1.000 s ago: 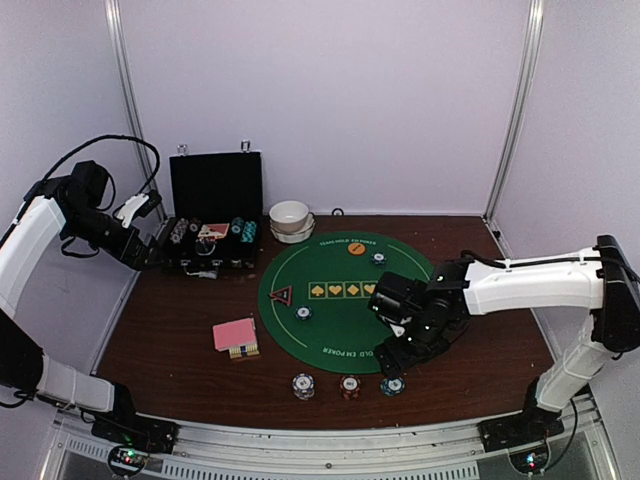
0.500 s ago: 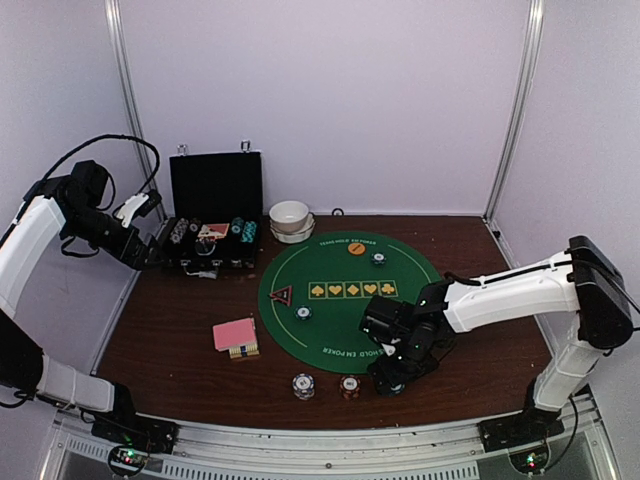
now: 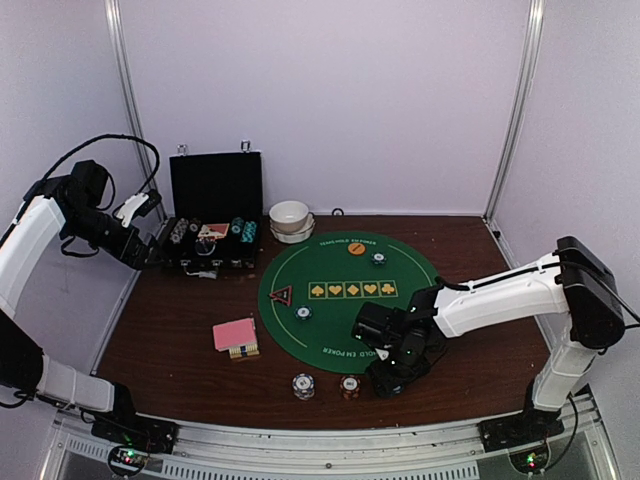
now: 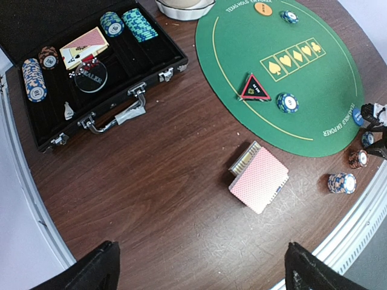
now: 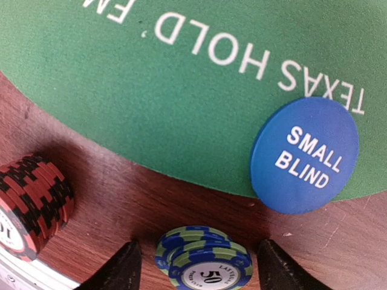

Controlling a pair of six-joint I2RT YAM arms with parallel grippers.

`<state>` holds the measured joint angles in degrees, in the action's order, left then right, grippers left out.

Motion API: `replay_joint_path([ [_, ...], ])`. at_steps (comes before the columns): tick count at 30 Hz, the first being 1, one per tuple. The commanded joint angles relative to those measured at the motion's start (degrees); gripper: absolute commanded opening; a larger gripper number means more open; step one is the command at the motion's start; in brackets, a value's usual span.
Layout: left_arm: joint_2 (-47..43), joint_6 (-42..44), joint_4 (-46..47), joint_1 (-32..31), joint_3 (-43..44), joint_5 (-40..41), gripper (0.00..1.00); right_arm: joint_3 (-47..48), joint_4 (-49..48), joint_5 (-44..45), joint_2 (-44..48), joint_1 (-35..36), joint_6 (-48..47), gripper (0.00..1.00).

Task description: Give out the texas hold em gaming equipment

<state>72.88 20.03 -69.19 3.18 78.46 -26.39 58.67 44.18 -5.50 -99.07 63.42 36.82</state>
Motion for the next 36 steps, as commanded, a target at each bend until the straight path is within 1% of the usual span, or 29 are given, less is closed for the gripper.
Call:
replay_joint_path([
  [1,-0.8,0.0,-0.6,0.4,1.4,-0.4,0.97,0.7,-0.5,1.4,-1.4,0.5,0.4,0.63],
  [3,-0.8,0.0,-0.5,0.4,1.3,-0.6,0.98,0.9,-0.4,1.6,-1.3,0.4,0.4,0.59],
  [7,-0.8,0.0,-0.5,0.4,1.3,-0.5,0.98,1.2,0.2,1.7,-1.0,0.4,0.3,0.44],
  [9,-1.0,0.0,-0.5,0.4,1.3,-0.4,0.98,1.3,0.6,1.9,-0.8,0.4,0.2,0.39],
  [14,-1.0,0.0,-0.6,0.4,1.2,-0.5,0.98,2.3,3.2,2.1,0.6,0.4,-0.6,0.31],
  [21,-1.0,-0.1,-0.6,0.4,1.2,-0.6,0.98,6.3,10.3,1.9,4.1,0.2,-3.1,0.25],
  [24,-0.9,-0.1,-0.5,0.4,1.2,-0.6,0.98,8.7,13.8,2.9,5.5,-1.5,-4.2,0.23],
  [27,-0.9,-0.1,-0.5,0.4,1.2,-0.8,0.97,11.0,15.4,4.4,6.4,-4.9,-5.7,0.23],
  [30,-0.7,-0.2,-0.5,0.4,1.2,-0.9,0.98,12.4,14.6,5.2,5.9,-9.7,-7.5,0.23],
  [34,-0.7,-0.2,-0.5,0.4,1.4,-1.0,0.98,12.9,10.9,6.1,2.6,-17.0,-9.5,0.22],
  [36,-0.8,-0.2,-0.6,0.4,1.5,-1.0,0.97,12.6,8.5,6.3,0.5,-19.4,-9.9,0.21],
])
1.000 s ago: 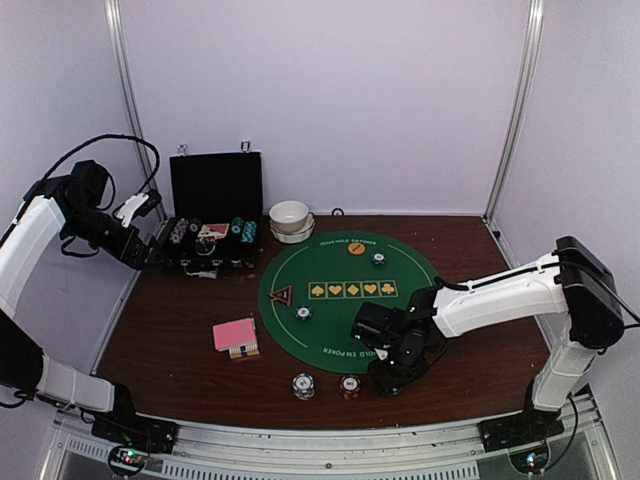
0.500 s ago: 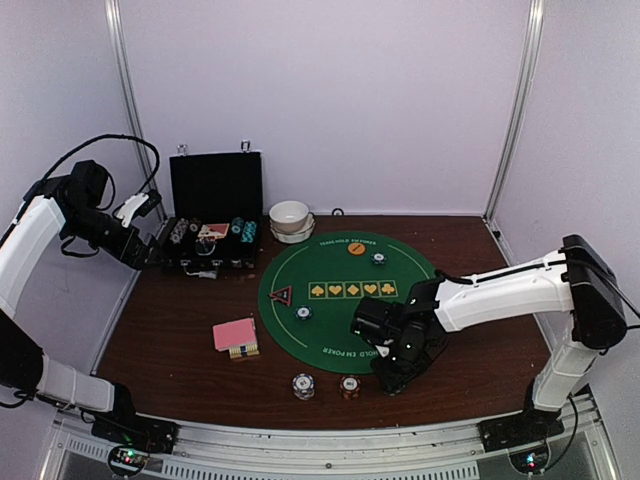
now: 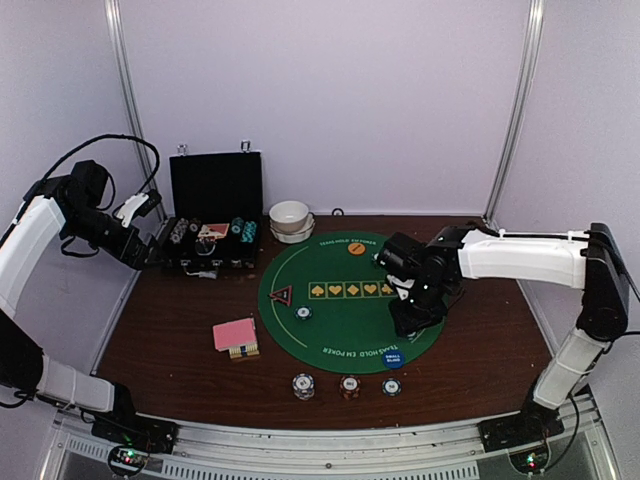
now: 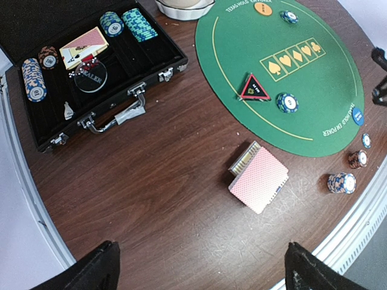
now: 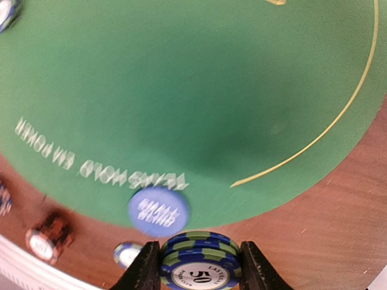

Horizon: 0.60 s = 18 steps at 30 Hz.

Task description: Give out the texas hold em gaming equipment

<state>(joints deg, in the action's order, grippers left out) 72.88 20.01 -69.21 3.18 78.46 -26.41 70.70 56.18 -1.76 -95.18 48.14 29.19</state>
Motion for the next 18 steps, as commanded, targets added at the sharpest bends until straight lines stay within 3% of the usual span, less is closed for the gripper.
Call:
replay_joint_path([
  [1,-0.8,-0.1,-0.5,0.4,1.5,-0.9,0.98,0.5,-4.3,2.5,-4.4,-5.1,-2.5,0.21],
  [13,-0.5,-0.1,-0.5,0.4,1.5,-1.2,0.98,-3.5,-10.3,0.0,-10.1,-7.4,-2.4,0.22],
  [15,-0.4,-0.1,-0.5,0.4,1.5,-1.3,0.98,-4.1,-11.0,-0.5,-10.6,-7.7,-2.4,0.28],
  [18,-0.4,-0.2,-0.5,0.4,1.5,-1.3,0.97,-3.9,-11.3,-0.6,-10.7,-8.0,-2.4,0.51],
])
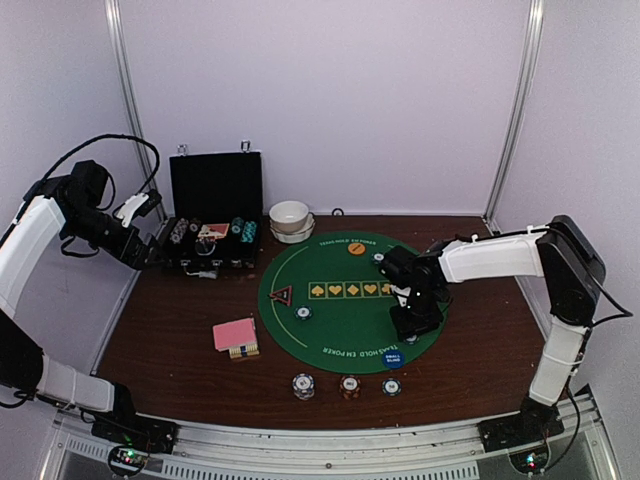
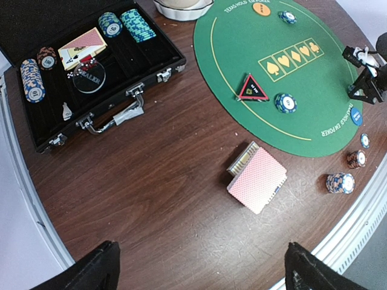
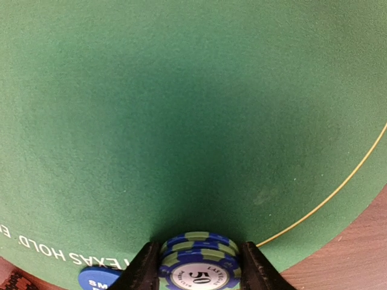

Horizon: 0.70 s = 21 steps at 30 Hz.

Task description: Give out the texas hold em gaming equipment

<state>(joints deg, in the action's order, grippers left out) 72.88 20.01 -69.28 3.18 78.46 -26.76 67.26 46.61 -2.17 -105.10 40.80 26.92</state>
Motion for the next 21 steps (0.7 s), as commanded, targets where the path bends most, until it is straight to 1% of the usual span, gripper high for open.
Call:
replay_joint_path([
  [1,-0.4,-0.2,-0.4,0.4,1.4,-1.0,0.98,-0.1,-1.3,0.2,-0.5,-0.7,-0.3,0.55],
  [5,-0.7,-0.1,-0.4,0.4,1.3,-0.6,0.98,2.7,1.2,1.9,2.0,-0.6,-1.3,0.66],
  [9,-0.7,-0.1,-0.4,0.4,1.2,-0.2,0.98,6.2,3.8,4.0,6.3,1.5,-2.5,0.69],
  [14,-0.8,0.0,-0.5,0.4,1.1,-0.2,0.98,13.2,6.8,4.6,7.0,10.7,-4.5,0.74],
  [15,-0.8,0.0,-0.5,0.4,1.0,-0.1,0.98,15.0,7.4,4.6,6.3,13.8,-4.9,0.75],
  [18,-0.7,0.0,-0.5,0.4,0.9,-0.1,0.98,20.5,9.0,4.2,3.3,20.0,-6.4,0.79],
  [21,-0.9,0.0,-0.5,0.4,1.0,-0.1,0.98,25.1,10.0,3.5,-0.2,24.3,-8.6,0.82],
])
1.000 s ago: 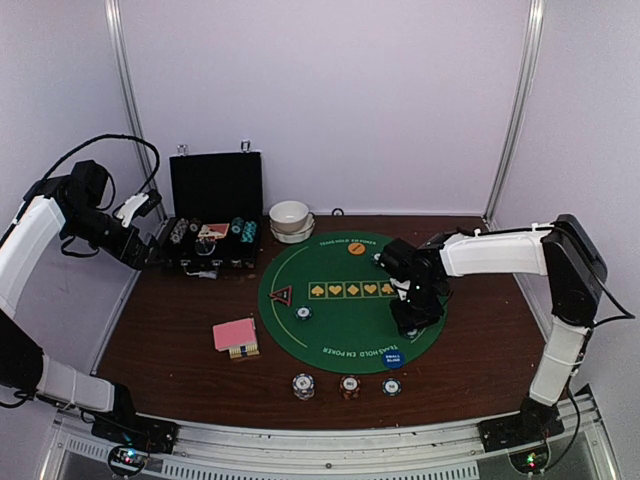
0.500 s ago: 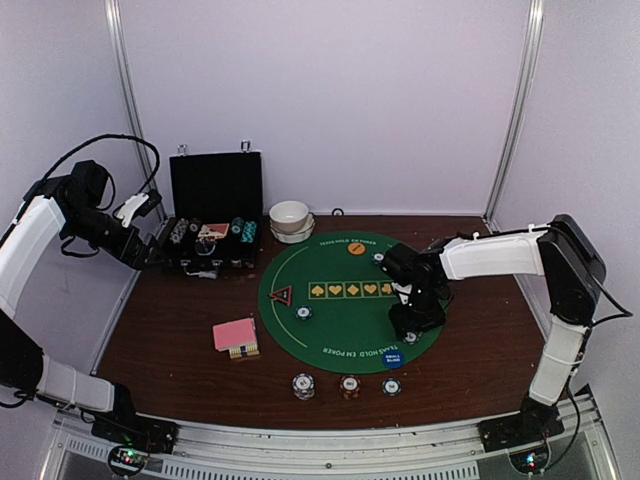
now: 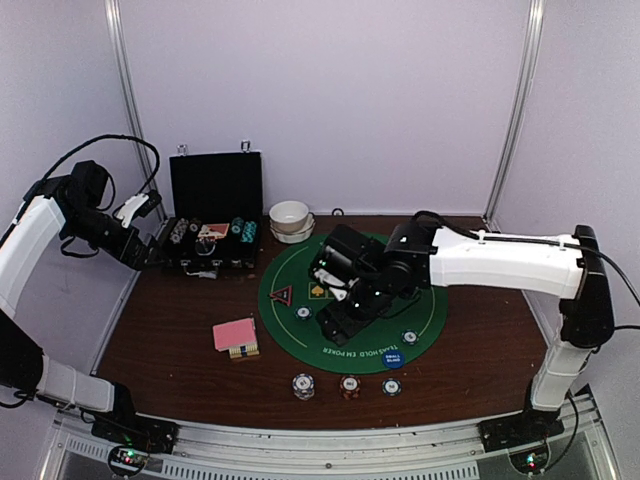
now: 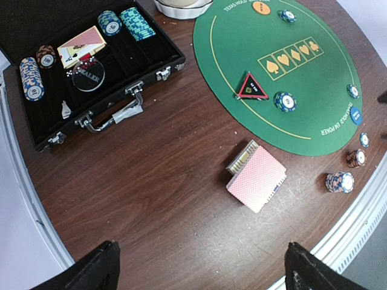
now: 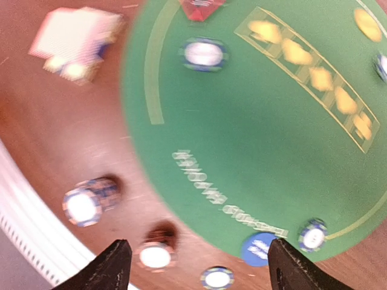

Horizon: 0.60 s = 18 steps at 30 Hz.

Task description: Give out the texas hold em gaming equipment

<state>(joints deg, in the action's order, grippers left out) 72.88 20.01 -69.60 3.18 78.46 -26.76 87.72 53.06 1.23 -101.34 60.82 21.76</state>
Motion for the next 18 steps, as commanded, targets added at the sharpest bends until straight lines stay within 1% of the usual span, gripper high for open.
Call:
replay_joint_path([
  [1,-0.9,0.0,-0.1,0.4,1.0,-0.1,0.97,5.7,4.1,-0.1,-5.0,5.1,-3.8,0.83],
  [4,-1.2,0.0,-0.2,0.4,1.3,-0.2,0.98,6.6,4.7,-0.6,-6.7,6.1,-3.9,0.83],
  [6,-1.3,0.1,-0.3,0.4,1.5,-0.3,0.98,5.3,4.8,-0.9,-6.6,6.2,-3.7,0.83],
  [10,-1.2,0.0,-0.4,0.4,1.4,-0.3,0.98,1.2,4.5,-1.1,-5.2,6.6,-3.3,0.82],
  [18,-1.2,0.0,-0.5,0.4,1.6,-0.3,0.97,-5.3,3.4,-5.3,-4.4,8.3,-3.0,0.81],
])
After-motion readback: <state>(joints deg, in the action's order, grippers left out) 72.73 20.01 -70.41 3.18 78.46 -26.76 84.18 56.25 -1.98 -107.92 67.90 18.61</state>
